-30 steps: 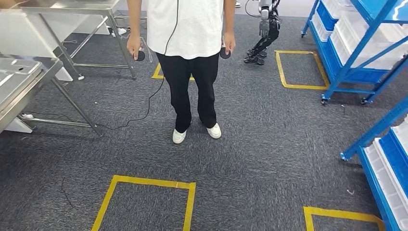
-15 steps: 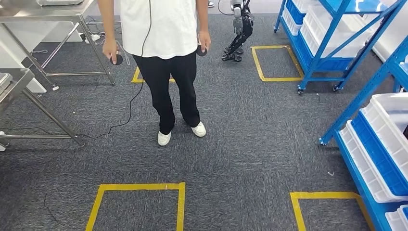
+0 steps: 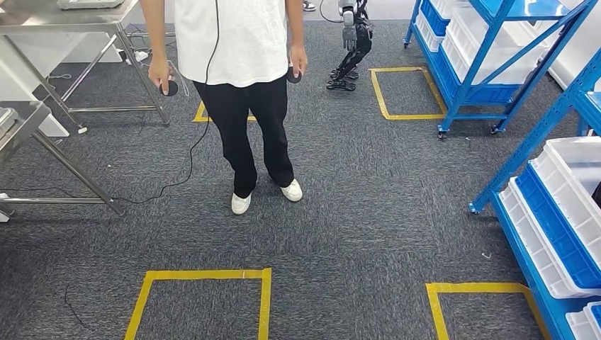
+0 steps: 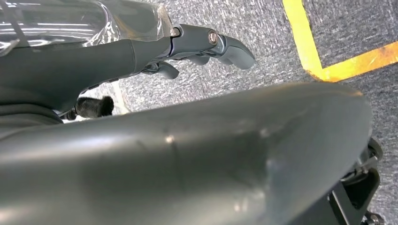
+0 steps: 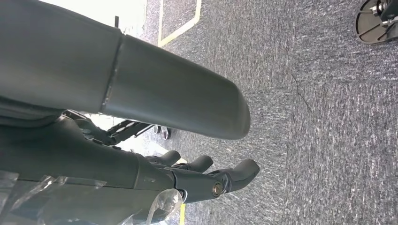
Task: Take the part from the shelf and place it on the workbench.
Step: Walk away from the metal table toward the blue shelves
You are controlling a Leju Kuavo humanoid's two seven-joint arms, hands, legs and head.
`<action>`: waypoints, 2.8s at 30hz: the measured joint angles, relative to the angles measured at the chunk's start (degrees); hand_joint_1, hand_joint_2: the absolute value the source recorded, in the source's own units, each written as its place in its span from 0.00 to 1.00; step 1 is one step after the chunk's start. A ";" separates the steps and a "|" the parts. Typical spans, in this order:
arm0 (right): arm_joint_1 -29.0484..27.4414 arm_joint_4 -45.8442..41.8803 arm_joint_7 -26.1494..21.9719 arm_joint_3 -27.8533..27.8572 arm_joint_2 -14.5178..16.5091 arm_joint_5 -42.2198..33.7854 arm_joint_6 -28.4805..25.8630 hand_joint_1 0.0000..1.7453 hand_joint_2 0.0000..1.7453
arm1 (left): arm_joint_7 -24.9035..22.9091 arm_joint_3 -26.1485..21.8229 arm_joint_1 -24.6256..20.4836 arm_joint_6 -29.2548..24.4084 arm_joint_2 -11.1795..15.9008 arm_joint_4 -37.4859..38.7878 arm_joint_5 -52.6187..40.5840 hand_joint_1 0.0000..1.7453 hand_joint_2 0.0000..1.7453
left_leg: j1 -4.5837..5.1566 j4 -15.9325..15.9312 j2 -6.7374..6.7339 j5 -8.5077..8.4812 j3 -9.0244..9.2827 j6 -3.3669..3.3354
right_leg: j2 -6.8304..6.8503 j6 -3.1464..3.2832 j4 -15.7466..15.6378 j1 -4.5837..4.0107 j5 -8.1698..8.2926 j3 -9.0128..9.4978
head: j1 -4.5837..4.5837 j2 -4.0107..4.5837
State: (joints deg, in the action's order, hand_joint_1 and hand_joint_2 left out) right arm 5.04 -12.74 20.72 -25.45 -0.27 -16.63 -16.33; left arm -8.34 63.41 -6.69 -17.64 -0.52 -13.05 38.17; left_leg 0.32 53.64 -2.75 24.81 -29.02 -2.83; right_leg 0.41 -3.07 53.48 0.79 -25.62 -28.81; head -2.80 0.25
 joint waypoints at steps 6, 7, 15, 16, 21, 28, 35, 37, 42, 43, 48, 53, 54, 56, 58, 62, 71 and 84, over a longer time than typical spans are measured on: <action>-0.01 0.02 0.01 -0.29 -0.04 -0.01 -0.02 0.00 0.00 | -0.14 0.00 -0.17 0.09 -0.14 0.00 -0.02 0.00 0.00 | -0.64 -3.97 -0.09 -2.16 1.88 -1.44 | -0.24 -1.15 7.91 0.33 -4.54 -3.83 | 0.27 -0.01; -0.04 0.02 0.01 -0.31 -0.08 -0.01 -0.01 0.00 0.00 | -0.13 0.00 -0.14 0.11 -0.15 0.00 -0.01 0.00 0.00 | -0.65 -3.97 -0.11 -2.23 1.79 -1.41 | -0.33 -1.38 11.77 0.50 -6.15 -5.78 | 0.32 -0.01; -0.21 0.03 0.03 -0.53 0.33 -0.12 0.12 0.00 0.00 | -0.31 0.03 -0.09 0.20 0.22 0.05 -0.12 0.00 0.00 | -1.73 -0.66 0.03 -0.01 0.84 2.09 | -0.32 -2.72 0.98 2.42 0.12 -1.05 | 0.33 -0.01; -0.19 0.04 0.05 -0.55 0.39 -0.15 0.14 0.00 0.00 | -0.31 0.04 -0.14 0.20 0.25 0.07 -0.13 0.00 0.00 | -1.78 -0.43 0.02 0.27 0.71 2.39 | -0.52 -1.72 1.30 2.22 -0.03 -1.28 | 0.28 -0.01; -0.08 0.06 0.09 -0.56 0.11 -0.15 0.15 0.00 0.00 | -0.30 0.10 -0.11 0.21 0.04 0.07 -0.14 0.00 0.00 | -2.12 9.52 1.39 6.30 -3.47 2.57 | -0.79 0.83 1.65 1.10 0.03 -1.60 | -0.04 -0.01; -0.11 0.07 0.17 -0.60 0.24 -0.15 0.24 0.00 0.00 | -0.34 0.13 0.12 0.24 0.03 0.07 -0.13 0.00 0.00 | 0.15 8.16 2.48 3.64 -3.58 -0.51 | -1.99 1.37 1.63 -0.23 0.17 -1.80 | -0.18 -0.01; -0.08 0.07 0.26 -0.60 0.21 -0.17 0.22 0.00 0.00 | -0.42 0.13 -0.02 0.22 0.08 0.07 -0.03 0.00 0.00 | 1.01 0.62 2.64 0.23 -0.49 -1.91 | -2.02 -0.09 1.67 -0.21 -0.22 -1.73 | -0.16 -0.01; -0.04 0.05 0.26 -0.60 0.24 -0.17 0.25 0.00 0.00 | -0.40 0.13 -0.03 0.22 0.04 0.07 -0.03 0.00 0.00 | 0.75 0.13 2.46 -0.14 -0.23 -2.40 | -1.55 -0.48 6.12 -0.27 -2.89 -3.75 | -0.10 -0.01; -0.13 0.05 0.24 -0.62 0.25 -0.24 0.28 0.00 0.00 | -0.40 0.15 0.12 0.19 0.02 0.07 -0.03 0.00 0.00 | 1.05 0.16 2.08 0.09 -0.06 -2.84 | -1.13 -0.78 17.10 -0.25 -6.20 -9.32 | -0.07 -0.01; -0.16 0.05 0.24 -0.63 0.22 -0.24 0.28 0.00 0.00 | -0.40 0.16 0.11 0.17 0.01 0.07 -0.04 0.00 0.00 | 1.08 0.17 2.09 0.19 0.13 -2.82 | -1.04 -0.63 13.52 -0.27 -4.09 -7.59 | -0.07 -0.01; -0.05 0.07 0.21 -0.64 0.09 -0.29 0.29 0.00 0.00 | -0.37 0.21 0.01 0.12 0.00 0.07 -0.02 0.00 0.00 | 1.44 0.35 1.93 0.97 0.46 -1.91 | -0.47 0.74 0.62 -0.89 0.52 -1.50 | -0.11 -0.01; 0.02 0.04 0.19 -0.70 0.25 -0.32 0.31 0.00 0.00 | -0.32 0.23 -0.01 0.07 -0.01 0.07 -0.03 0.00 0.00 | 0.73 8.42 2.30 5.39 -3.17 -0.05 | -0.63 1.76 0.11 -0.23 0.63 -1.00 | -0.26 -0.01; 0.01 0.05 0.19 -0.73 0.24 -0.33 0.31 0.00 0.00 | -0.32 0.26 0.04 0.07 -0.01 0.07 -0.03 0.00 0.00 | 0.34 12.86 2.30 7.20 -5.45 0.35 | -0.66 1.85 0.11 -0.19 0.56 -0.99 | -0.30 -0.01; 0.00 0.06 0.17 -0.85 0.20 -0.35 0.31 0.00 0.00 | -0.32 0.35 0.17 0.06 -0.01 0.07 -0.04 0.00 0.00 | -0.46 18.66 2.29 8.55 -8.78 1.01 | -0.83 1.82 0.12 -0.13 0.43 -0.90 | -0.32 -0.01; -0.01 0.07 0.14 -0.98 0.19 -0.38 0.32 0.00 0.00 | -0.32 0.41 0.21 0.01 0.01 0.07 -0.05 0.00 0.00 | -1.08 15.35 2.29 5.68 -7.74 1.46 | -1.04 1.53 0.13 0.02 0.20 -0.56 | -0.32 -0.01; 0.05 0.06 0.03 -1.11 0.19 -0.44 0.32 0.00 0.00 | -0.30 0.48 0.07 -0.04 -0.01 0.07 -0.12 0.00 0.00 | -1.11 1.88 2.45 0.22 -1.66 1.29 | -1.42 0.15 0.21 0.09 -0.63 0.15 | -0.24 -0.01; 0.01 0.06 -0.21 -1.44 0.21 -0.82 0.31 0.00 0.00 | -0.24 0.90 0.08 -0.33 -0.03 0.07 -0.18 0.00 0.00 | 0.10 1.15 2.31 0.91 -0.42 -2.03 | -0.95 -1.31 18.45 0.51 -8.57 -9.18 | 0.00 -0.01; -0.08 0.07 -0.22 -1.54 0.06 -0.84 0.24 0.00 0.00 | -0.16 0.99 -0.07 -0.24 -0.03 0.07 -0.30 0.00 0.00 | 0.34 6.44 2.45 5.92 -0.92 -0.03 | -0.62 1.36 1.52 -0.54 0.32 -2.34 | -0.11 -0.01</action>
State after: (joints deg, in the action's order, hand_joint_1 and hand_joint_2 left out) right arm 4.96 -12.68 20.50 -26.99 -0.21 -17.47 -16.09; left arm -8.50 64.40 -6.76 -17.88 -0.55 -12.98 37.88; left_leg 0.66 60.07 -0.30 30.73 -29.94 -2.85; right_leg -0.21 -1.72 55.00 0.24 -25.30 -31.15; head -2.91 0.24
